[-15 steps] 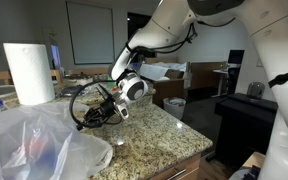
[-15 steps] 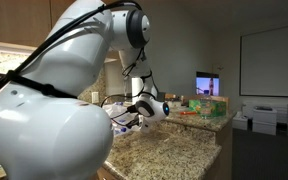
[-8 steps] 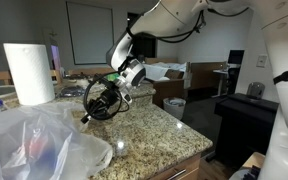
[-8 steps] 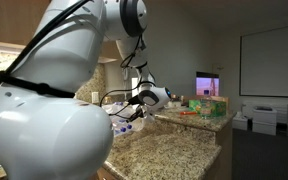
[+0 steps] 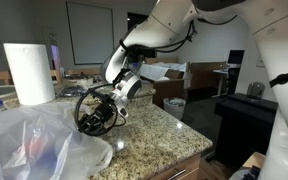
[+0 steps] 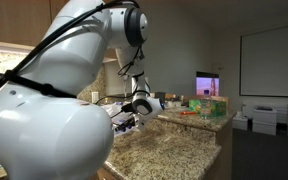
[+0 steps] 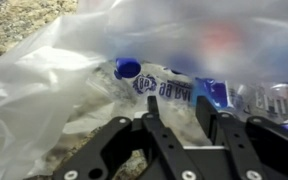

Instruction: Pick up the bottle from the plastic bag and put it on the countertop.

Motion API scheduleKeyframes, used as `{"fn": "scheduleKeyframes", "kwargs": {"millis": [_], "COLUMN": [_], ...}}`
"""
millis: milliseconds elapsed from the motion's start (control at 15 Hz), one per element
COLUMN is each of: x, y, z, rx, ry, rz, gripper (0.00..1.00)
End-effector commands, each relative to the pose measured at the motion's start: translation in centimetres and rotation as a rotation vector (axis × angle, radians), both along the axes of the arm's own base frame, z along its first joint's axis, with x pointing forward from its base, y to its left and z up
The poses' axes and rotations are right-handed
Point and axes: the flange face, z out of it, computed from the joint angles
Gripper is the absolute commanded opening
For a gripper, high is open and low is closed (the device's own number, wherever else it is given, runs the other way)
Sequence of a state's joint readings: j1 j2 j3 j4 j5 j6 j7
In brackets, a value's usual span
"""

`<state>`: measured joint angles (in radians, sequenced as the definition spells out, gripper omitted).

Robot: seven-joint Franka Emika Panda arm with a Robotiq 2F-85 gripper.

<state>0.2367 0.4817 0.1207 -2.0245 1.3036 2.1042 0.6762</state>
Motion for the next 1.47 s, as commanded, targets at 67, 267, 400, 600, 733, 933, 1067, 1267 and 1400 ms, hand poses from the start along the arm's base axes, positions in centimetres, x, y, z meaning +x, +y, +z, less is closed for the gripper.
{"fn": "scheduleKeyframes", "kwargs": {"millis": [67,267,400,600,733,933,1067,1267,1400], "x": [-0.1,0.9,1.3,1.6,1.6,1.4,1.5,1.3,1.2], "y": [-0.7,-1.4,-1.4,-1.5,-1.1,-0.2,0.2,0.7,0.8], "z": [-1.8,-1.0,-0.5,0.0,-0.1,-0.5,-0.8,-1.4,-1.7], "rx": [-0.087,-0.109,-0.107,-0.094,-0.060,-0.021,-0.004,0.010,0.018], "ry": [-0.002,-0.087,-0.102,-0.111,-0.087,-0.065,-0.053,-0.032,-0.022], "rz": [-0.093,-0.203,-0.258,-0.312,-0.328,-0.353,-0.361,-0.356,-0.349], "gripper": [0.83,1.00,1.00,1.00,1.00,1.00,1.00,0.67,0.53]}}
